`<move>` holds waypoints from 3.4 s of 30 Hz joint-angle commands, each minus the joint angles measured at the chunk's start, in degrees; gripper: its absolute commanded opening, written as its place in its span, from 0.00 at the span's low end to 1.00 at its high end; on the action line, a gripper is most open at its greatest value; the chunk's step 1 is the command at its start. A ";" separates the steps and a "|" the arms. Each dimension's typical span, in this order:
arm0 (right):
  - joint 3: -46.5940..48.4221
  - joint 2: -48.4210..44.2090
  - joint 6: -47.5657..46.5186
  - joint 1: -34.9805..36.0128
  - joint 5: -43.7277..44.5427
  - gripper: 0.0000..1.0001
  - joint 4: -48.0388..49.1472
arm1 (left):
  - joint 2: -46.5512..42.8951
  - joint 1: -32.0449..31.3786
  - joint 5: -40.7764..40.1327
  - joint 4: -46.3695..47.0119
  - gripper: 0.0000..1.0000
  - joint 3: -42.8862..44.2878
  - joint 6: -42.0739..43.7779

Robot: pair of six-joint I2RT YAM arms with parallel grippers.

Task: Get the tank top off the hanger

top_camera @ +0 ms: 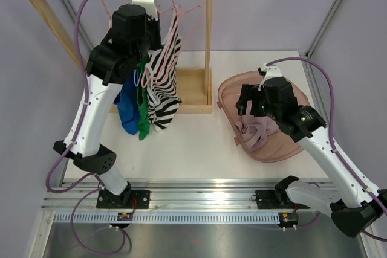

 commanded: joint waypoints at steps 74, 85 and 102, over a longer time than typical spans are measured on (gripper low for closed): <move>-3.01 6.36 1.97 12.02 5.63 0.00 25.23 | -65.66 -13.93 32.54 18.72 0.00 -73.46 -19.26; 7.00 -3.06 7.24 12.02 -30.59 0.00 20.66 | -67.16 -13.93 32.28 52.53 0.00 -76.44 -11.52; 20.20 2.83 11.22 15.35 -49.00 0.00 23.93 | -55.82 -13.93 -0.95 72.82 0.00 -71.97 1.40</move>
